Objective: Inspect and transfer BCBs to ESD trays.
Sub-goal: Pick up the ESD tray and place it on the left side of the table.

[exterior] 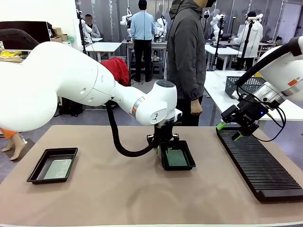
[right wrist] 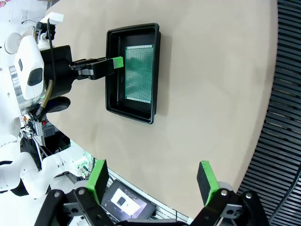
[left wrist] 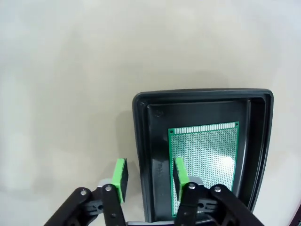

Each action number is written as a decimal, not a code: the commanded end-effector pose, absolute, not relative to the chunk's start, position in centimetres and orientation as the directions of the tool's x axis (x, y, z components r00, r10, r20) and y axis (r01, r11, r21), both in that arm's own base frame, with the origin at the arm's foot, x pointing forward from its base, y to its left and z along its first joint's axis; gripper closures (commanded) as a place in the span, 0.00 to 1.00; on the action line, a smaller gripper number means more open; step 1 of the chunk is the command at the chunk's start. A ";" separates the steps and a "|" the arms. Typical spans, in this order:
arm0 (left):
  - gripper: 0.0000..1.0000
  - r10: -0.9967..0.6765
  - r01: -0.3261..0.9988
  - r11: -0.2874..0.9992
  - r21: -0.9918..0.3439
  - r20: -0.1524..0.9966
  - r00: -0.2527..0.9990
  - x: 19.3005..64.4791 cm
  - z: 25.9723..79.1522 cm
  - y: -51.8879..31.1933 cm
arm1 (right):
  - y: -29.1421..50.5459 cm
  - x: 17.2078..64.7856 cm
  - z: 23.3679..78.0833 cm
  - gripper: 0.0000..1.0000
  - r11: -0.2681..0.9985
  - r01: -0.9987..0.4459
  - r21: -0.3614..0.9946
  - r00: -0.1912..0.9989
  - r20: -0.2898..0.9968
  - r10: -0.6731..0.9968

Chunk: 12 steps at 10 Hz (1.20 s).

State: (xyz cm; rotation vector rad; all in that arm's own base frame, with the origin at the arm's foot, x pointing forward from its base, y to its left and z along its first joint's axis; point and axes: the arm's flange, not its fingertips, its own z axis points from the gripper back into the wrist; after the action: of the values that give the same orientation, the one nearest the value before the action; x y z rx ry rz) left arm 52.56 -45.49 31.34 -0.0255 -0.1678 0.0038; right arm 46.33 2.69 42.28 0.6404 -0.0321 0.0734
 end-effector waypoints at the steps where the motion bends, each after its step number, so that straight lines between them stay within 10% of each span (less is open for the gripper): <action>1: 0.66 -0.013 0.016 1.000 -0.022 0.130 0.991 53.3 31.4 -45.1 | 2.9 46.3 42.4 0.00 0.804 -0.054 0.593 0.998 0.047 0.033; 2: 0.60 -0.020 0.022 1.000 -0.014 0.121 0.992 53.5 31.3 -45.1 | 2.9 46.3 42.4 0.00 0.804 -0.054 0.593 0.998 0.047 0.033; 3: 0.79 -0.022 0.023 1.000 -0.008 0.111 0.994 53.7 31.1 -45.0 | 2.9 46.3 42.4 0.00 0.804 -0.054 0.593 0.998 0.047 0.033; 4: 0.73 -0.022 0.024 1.000 -0.010 0.109 0.994 53.9 31.0 -45.0 | 2.9 46.3 42.4 0.00 0.804 -0.054 0.593 0.998 0.047 0.033; 5: 0.92 -0.025 0.027 1.000 -0.012 0.109 0.994 53.9 30.9 -45.0 | 2.9 46.3 42.4 0.00 0.804 -0.054 0.593 0.998 0.047 0.033; 7: 1.00 -0.022 0.024 1.000 -0.015 0.111 0.994 54.0 30.9 -45.1 | 2.9 46.3 42.4 0.00 0.804 -0.054 0.593 0.998 0.047 0.033; 12: 1.00 -0.019 0.021 1.000 -0.017 0.096 0.995 54.4 30.8 -44.8 | 2.9 46.3 42.4 0.00 0.804 -0.054 0.593 0.998 0.047 0.033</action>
State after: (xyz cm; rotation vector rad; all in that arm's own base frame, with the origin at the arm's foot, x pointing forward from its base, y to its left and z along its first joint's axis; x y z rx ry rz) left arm 53.88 -45.24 30.68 -0.0184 -0.1184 -0.0128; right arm 46.33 2.69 42.28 0.6404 -0.0320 0.0733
